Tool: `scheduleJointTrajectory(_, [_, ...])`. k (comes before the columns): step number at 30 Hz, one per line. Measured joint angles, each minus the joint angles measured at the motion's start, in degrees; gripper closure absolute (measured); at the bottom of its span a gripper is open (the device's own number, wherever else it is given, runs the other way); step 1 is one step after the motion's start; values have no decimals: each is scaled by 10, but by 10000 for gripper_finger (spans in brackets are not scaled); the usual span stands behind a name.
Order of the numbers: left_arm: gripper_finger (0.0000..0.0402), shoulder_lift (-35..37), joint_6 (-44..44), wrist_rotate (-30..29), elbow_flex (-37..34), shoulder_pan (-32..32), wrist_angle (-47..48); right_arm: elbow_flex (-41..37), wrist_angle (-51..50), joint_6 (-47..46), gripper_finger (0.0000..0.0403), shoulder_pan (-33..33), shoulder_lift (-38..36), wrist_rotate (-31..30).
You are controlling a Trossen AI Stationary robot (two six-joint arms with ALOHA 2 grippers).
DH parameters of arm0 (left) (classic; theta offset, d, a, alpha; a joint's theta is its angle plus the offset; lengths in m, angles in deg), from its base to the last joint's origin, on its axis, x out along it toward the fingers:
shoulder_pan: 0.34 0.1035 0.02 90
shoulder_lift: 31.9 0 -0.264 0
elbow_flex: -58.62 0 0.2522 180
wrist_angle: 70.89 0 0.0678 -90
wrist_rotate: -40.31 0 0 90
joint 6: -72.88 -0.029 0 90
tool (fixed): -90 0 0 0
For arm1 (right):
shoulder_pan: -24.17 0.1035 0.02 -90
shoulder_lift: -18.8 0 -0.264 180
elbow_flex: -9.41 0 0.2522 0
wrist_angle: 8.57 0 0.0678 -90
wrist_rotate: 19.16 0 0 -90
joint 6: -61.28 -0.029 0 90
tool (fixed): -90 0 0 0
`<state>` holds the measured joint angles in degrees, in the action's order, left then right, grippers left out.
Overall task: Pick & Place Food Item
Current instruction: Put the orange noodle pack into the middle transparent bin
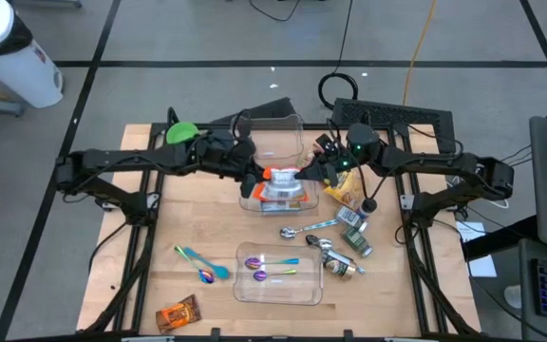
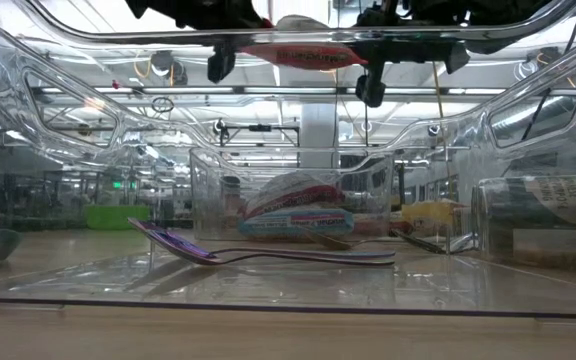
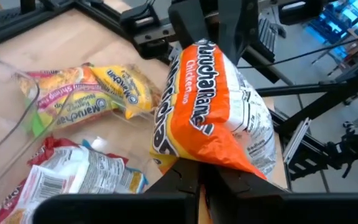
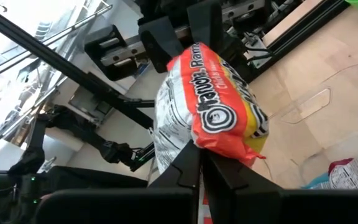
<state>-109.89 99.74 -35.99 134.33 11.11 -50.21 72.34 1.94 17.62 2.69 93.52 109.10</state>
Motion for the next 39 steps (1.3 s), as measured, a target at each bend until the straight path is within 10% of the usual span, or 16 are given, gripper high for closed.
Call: scheduleJointTrajectory(39, [391,-40,54,-35,-118,0,-81,0,-12,-2,403,2,114,9])
